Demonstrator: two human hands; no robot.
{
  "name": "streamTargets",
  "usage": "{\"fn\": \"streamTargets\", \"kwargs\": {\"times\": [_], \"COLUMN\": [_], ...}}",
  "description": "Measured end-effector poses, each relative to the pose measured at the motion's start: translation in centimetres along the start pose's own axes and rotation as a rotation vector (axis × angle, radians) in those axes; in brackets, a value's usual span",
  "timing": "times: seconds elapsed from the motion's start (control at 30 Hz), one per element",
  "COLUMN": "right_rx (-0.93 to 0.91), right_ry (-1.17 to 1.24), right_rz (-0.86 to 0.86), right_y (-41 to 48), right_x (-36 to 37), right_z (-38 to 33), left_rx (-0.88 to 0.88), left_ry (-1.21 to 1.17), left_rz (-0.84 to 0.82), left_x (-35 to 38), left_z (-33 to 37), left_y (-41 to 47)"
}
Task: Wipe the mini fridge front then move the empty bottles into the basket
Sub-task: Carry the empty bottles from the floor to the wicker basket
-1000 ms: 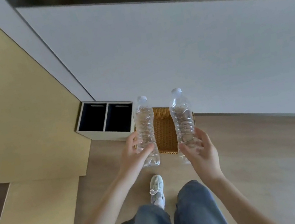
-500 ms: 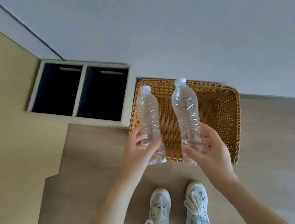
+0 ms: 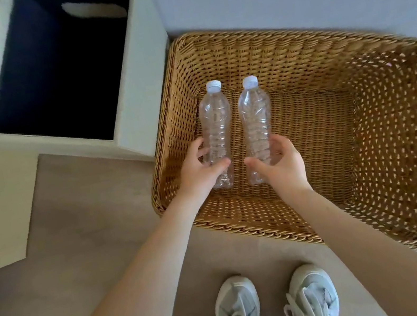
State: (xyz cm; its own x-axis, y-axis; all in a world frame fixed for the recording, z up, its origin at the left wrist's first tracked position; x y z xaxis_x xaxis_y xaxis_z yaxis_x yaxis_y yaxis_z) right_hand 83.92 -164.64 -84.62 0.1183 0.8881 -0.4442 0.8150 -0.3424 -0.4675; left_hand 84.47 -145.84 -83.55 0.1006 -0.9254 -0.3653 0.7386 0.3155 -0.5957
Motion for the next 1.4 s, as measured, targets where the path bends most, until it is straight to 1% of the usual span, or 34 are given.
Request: {"fn": "streamTargets", "kwargs": {"times": [0.1,0.27,0.43,0.63,0.73,0.8,0.9,1.0,1.13,1.27,1.33,1.4], "right_rx": [0.008,-0.007,-0.022,-0.067,-0.146,-0.242,-0.414,-0.515,-0.610,-0.736,-0.816,-0.926], "right_ry": [-0.045,-0.177,-0.219,-0.312,-0.398,-0.414,-0.411,-0.379,-0.363,-0.374,-0.368,-0.345], "right_rz": [-0.005,-0.012,-0.017,-0.074,-0.076,-0.046,0.001,0.008,-0.010,-0.038,-0.055,-0.030], "right_y": [1.1,2.1,2.3,2.0,0.8,-0.6,-3.8,-8.0,-14.5,-23.4,-28.4,-33.3], "right_x": [1.5,3.2,4.0,3.9,2.1,0.1,-3.6,-7.8,-13.2,-19.1,-22.3,-25.6], "right_z": [1.3,2.4,2.9,2.2,-0.1,-2.6,-8.2,-14.4,-24.7,-36.4,-42.6,-48.2], "left_rx": [-0.011,-0.013,-0.007,-0.034,0.067,0.175,0.279,0.461,0.599,0.716,0.741,0.812], "left_ry": [0.017,0.055,0.113,0.147,0.279,0.334,0.360,0.417,0.460,0.481,0.467,0.457], "left_rz": [0.002,0.015,0.034,0.023,0.085,0.153,0.178,0.244,0.329,0.369,0.415,0.451], "left_x": [0.6,1.7,2.0,1.6,0.5,-0.6,-3.1,-6.6,-12.3,-18.5,-21.9,-25.0], "left_z": [-1.5,-2.0,-2.5,-1.9,0.1,2.4,6.8,12.4,21.3,31.3,36.5,41.1], "left_y": [1.6,3.3,3.8,3.1,1.1,-1.1,-6.0,-12.3,-21.7,-32.4,-38.1,-43.5]}}
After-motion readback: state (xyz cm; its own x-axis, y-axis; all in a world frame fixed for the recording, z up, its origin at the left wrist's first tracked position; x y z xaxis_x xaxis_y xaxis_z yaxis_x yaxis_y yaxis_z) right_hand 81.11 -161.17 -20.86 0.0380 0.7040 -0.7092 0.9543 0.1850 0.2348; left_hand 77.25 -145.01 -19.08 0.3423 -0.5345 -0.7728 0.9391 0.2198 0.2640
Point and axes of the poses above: each hand's wrist, its own y-axis towards the middle knuckle, its own x-axis out of the palm, z = x × y, the point moved 3 cm from there along y, towards the middle knuckle, and after that the axes turned 11 degrees about z, right-handed, at the moved point
